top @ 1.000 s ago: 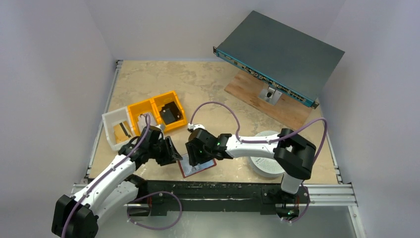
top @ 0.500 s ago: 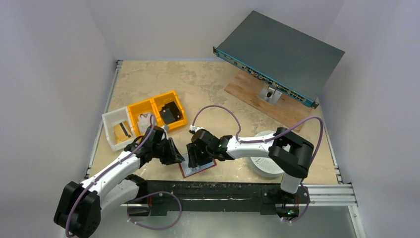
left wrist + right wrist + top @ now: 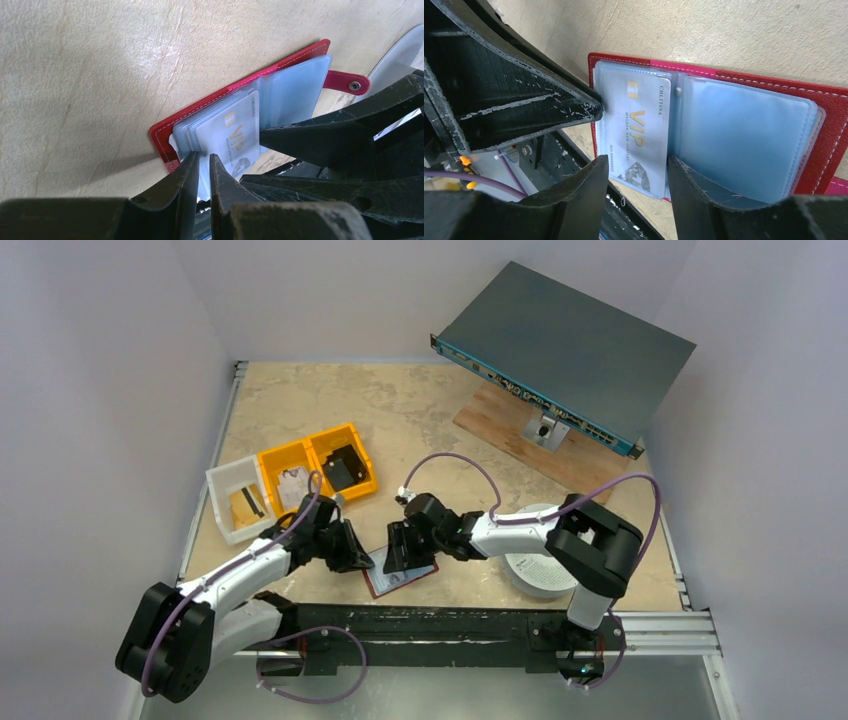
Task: Take the credit cards out of the card holder
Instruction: Remove the credit card from the card holder.
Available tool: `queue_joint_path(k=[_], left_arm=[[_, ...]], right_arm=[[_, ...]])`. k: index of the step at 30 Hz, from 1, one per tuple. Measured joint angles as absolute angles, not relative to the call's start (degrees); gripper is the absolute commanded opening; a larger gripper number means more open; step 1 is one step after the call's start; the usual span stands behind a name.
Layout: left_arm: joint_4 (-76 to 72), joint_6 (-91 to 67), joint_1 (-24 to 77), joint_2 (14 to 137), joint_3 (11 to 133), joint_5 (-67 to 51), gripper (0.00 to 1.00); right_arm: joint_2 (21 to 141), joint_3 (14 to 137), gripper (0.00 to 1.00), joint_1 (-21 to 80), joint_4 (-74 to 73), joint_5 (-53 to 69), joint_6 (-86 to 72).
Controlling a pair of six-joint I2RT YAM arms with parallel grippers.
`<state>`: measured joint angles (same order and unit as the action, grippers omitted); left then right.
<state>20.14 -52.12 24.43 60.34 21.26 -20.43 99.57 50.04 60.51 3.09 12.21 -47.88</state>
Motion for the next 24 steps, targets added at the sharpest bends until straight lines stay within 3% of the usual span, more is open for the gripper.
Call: queue_joint_path(k=[11,17,24], left_arm=[[19.42,-52.97,26.06,62.02,21.63,-18.76,0.01],[20.25,-53.06,28.56,63.77,23.42,-16.32,0.00],[20.51,-54.59,31.00,65.89,25.02,-14.15,0.00]], right_arm=[[99.57,46.06,0.44,58.15,10.26,17.98,-50.98],[99.57,42.81,0.32,56.66,14.85,21.43,-53.08],[99.59,38.54,0.30,55.16,21.06,25.65,-56.42]])
